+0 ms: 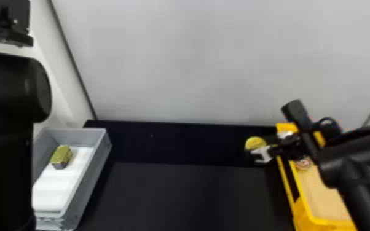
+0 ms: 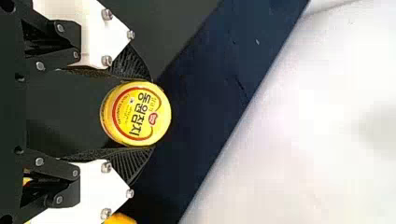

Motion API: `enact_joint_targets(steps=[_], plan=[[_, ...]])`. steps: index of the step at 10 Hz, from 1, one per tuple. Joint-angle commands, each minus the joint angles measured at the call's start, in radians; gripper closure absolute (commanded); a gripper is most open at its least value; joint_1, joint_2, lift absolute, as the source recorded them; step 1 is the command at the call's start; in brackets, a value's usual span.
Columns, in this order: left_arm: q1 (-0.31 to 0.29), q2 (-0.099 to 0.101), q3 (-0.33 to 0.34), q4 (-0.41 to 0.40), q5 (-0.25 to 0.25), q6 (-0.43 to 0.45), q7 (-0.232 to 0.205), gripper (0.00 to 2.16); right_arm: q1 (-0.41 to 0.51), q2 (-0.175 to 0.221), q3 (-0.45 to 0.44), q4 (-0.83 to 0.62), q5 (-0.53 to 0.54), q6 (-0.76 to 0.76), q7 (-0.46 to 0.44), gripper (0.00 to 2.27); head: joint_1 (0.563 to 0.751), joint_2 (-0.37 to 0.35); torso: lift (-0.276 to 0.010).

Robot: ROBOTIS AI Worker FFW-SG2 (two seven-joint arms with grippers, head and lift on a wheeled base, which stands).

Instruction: Pick up the round yellow can and place it in the yellow rectangular box

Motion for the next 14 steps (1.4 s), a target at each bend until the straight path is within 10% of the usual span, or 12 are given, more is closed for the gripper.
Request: enact_joint_targets(steps=[1,6,14], plan=[[-0.007,0.006,-0.007,0.0,-0.001,0.009,0.0,0.26,-0.019,-0.05,-0.038,-0.135,0.05,0.062,0.024,0.58,0.663,0.054,-0.01],[-0.018,0.017,-0.013,0.0,-0.001,0.019,-0.006,0.26,-0.025,-0.151,-0.159,-0.206,0.115,0.096,0.031,0.58,0.663,0.054,-0.01],[-0.03,0.019,-0.02,0.0,-0.005,0.021,-0.014,0.26,0.073,-0.15,-0.381,-0.102,0.104,0.029,-0.015,0.58,0.663,0.054,-0.01]])
